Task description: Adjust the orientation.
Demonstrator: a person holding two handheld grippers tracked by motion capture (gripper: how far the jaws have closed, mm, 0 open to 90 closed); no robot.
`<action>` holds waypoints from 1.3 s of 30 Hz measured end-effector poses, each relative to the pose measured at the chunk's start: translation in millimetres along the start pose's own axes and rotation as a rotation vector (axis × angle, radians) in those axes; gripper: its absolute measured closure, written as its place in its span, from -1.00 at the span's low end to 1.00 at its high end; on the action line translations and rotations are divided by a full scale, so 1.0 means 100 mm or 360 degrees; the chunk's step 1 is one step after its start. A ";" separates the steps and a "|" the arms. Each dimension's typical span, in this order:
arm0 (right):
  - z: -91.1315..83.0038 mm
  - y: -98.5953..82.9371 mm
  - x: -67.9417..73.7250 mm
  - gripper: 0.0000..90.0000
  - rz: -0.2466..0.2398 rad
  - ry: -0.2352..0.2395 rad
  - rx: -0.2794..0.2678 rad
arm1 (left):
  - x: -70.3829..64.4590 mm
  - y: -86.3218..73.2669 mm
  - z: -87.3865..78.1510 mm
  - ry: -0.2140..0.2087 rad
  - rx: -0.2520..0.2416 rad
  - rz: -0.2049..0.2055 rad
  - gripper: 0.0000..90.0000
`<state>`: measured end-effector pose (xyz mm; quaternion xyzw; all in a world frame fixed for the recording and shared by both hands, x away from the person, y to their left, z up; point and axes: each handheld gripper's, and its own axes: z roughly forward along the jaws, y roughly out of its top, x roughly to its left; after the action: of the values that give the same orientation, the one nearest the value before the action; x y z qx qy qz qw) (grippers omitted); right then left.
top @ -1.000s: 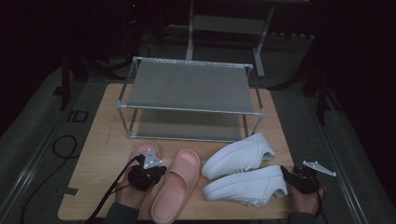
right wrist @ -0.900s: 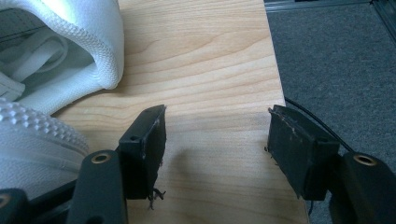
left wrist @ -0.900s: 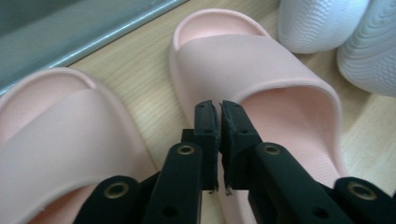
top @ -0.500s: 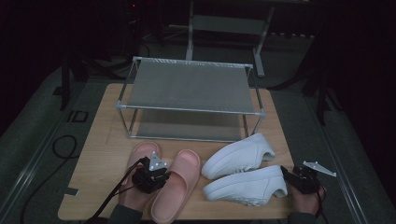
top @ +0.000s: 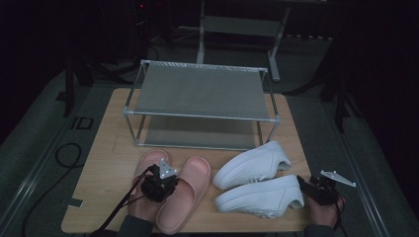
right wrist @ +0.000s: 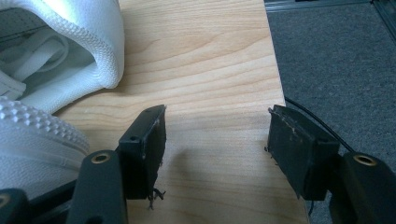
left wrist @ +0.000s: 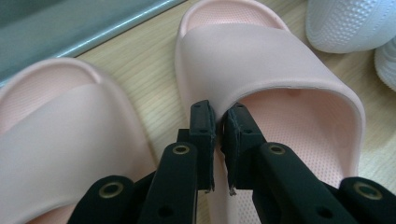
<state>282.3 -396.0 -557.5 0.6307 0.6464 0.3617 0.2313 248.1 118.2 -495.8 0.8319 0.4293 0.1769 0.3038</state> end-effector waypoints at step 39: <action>0.00 0.00 0.00 -0.19 0.0003 0.0000 0.0000 | -0.02 -0.26 -0.28 0.0140 -0.0050 -0.0121 0.44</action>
<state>282.3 -395.8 -557.4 0.6312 0.6459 0.3620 0.2311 215.8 138.0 -492.0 0.8016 0.4708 0.2084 0.3041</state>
